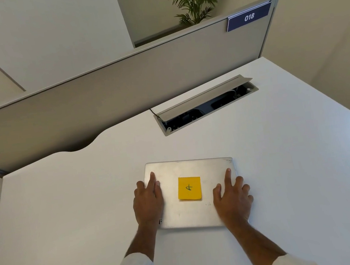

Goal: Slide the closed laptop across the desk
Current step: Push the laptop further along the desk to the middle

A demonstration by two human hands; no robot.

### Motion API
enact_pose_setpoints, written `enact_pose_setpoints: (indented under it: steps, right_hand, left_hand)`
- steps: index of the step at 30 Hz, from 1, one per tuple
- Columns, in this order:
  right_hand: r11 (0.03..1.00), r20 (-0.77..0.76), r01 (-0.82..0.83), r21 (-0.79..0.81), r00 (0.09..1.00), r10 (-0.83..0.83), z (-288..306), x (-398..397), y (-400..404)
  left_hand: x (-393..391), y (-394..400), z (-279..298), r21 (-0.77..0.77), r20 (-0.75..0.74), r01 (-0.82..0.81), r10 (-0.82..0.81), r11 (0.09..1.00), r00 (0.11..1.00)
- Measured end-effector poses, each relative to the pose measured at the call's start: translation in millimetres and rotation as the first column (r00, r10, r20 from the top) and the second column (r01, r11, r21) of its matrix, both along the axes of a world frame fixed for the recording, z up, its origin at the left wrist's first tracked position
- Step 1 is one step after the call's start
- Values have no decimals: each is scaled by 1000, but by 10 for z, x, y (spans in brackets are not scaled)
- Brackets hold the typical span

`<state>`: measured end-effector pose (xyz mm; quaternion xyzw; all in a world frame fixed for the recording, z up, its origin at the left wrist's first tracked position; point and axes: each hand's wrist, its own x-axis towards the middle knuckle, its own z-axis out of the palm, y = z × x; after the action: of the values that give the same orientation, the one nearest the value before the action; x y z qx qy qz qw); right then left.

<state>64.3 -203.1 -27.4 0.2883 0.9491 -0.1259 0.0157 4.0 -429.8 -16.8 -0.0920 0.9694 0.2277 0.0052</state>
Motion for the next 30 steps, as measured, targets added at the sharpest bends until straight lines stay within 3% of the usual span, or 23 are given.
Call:
enact_pose_setpoints:
  steps: [12, 18, 30]
  right_hand:
    - [998, 86, -40, 43, 996, 36, 31, 0, 5]
    - [997, 108, -53, 61, 993, 46, 34, -5, -8]
    - [995, 144, -65, 71, 988, 55, 45, -17, -40]
  left_hand:
    - [54, 116, 49, -166, 13, -10, 12, 986, 1000]
    - [57, 251, 59, -244, 69, -99, 119, 965, 990]
    - [67, 382, -32, -168, 81, -246, 262, 955, 962]
